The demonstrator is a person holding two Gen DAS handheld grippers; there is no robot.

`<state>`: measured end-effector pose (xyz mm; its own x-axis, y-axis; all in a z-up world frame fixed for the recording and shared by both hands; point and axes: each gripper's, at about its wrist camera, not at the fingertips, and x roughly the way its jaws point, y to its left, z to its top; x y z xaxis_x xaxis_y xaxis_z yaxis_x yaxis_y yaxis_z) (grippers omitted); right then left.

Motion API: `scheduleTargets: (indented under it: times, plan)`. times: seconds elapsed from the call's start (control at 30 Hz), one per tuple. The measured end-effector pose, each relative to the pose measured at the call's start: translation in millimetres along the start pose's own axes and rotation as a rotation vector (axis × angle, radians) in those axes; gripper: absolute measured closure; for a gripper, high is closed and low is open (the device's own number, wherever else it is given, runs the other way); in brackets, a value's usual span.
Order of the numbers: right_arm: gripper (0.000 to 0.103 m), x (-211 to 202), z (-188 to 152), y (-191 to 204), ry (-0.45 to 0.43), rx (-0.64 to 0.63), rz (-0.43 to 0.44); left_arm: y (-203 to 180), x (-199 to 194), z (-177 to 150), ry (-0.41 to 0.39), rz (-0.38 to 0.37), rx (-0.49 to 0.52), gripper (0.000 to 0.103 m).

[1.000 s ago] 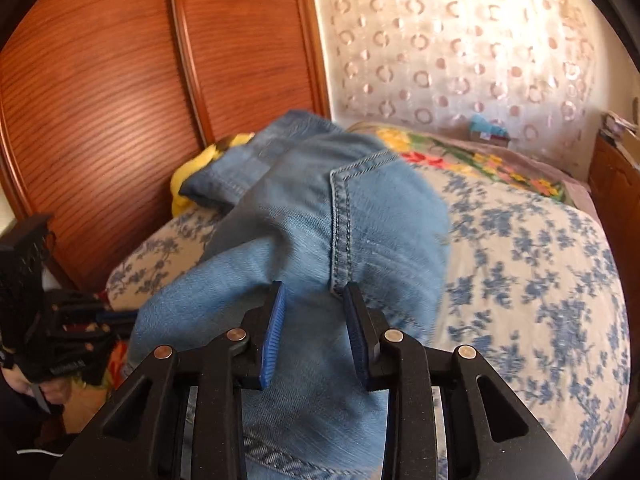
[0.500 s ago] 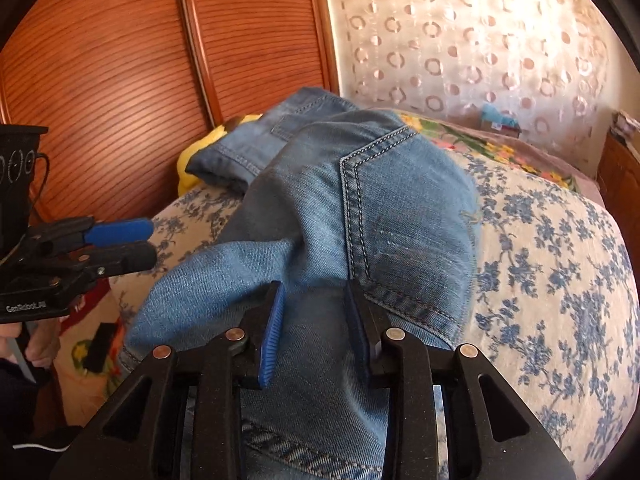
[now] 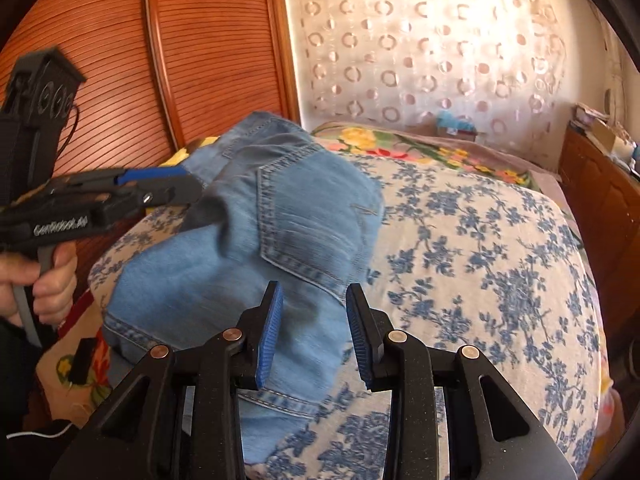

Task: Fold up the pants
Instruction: 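Press the folded jeans flat with both grippers open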

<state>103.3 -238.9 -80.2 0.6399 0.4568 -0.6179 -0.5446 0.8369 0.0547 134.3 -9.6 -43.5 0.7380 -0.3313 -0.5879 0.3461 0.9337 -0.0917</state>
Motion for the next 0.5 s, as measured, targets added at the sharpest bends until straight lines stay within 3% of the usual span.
scheduleTargets:
  times: [0.2,0.5]
  plan:
    - [0.071,0.4,-5.1,-4.3,0.006,0.023,0.007,-13.9,30.3,18.7,0.053,-0.043,0.063,0.061]
    - [0.071,5.1,-12.8,4.5,0.027,0.01,0.035,0.0,67.2,10.3,0.122,0.03,0.073,0.061]
